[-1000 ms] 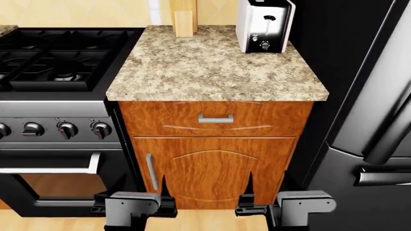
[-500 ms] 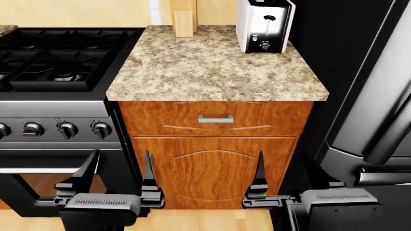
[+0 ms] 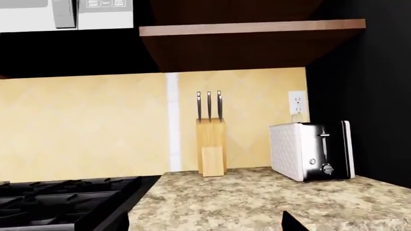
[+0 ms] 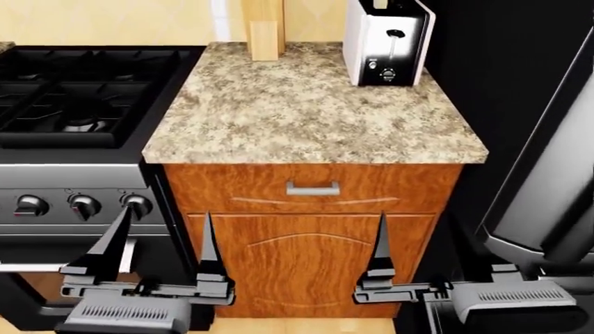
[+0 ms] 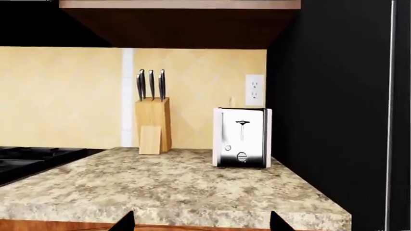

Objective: Push down the lever of the toaster to turn it on.

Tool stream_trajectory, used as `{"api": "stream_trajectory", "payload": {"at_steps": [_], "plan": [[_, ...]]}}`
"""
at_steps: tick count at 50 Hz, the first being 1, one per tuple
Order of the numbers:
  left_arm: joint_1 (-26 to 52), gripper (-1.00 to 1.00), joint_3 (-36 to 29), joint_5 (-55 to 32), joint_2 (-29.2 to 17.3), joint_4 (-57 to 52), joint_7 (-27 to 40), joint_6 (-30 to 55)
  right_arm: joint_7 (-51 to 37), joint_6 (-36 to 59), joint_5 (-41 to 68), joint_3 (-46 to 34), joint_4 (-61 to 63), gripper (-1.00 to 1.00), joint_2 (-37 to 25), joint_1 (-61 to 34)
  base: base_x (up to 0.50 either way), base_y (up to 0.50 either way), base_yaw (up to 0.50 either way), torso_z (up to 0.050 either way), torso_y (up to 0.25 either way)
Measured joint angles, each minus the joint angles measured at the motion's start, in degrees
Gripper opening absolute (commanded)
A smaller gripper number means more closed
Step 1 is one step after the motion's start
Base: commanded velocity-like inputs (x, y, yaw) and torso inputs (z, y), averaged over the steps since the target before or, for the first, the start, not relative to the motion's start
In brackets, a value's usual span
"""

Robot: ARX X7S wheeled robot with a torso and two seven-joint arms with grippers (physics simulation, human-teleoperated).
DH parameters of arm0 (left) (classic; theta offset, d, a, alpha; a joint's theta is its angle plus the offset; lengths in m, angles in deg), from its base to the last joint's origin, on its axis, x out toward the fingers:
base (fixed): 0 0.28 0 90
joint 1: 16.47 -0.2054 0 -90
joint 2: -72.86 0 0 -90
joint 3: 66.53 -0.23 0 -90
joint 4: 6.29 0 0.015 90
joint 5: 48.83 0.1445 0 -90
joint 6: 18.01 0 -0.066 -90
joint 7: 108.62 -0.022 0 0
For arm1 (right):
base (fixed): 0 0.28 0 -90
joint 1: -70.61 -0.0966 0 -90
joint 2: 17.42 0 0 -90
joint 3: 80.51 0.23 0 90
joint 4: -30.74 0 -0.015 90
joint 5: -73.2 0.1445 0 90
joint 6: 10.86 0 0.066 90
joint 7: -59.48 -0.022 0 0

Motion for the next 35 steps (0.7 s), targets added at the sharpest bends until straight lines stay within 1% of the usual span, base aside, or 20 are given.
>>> {"api": "stream_trajectory", "payload": {"at_steps": [35], "plan": [[-0.68,1.0,-0.42,-1.3,-1.3,-0.76,0.39,-1.75,-1.72,0.47,-0.5,-1.24,2.24,1.0,-1.14,0.49,0.5,0.0,0.0,0.0,0.0]]}}
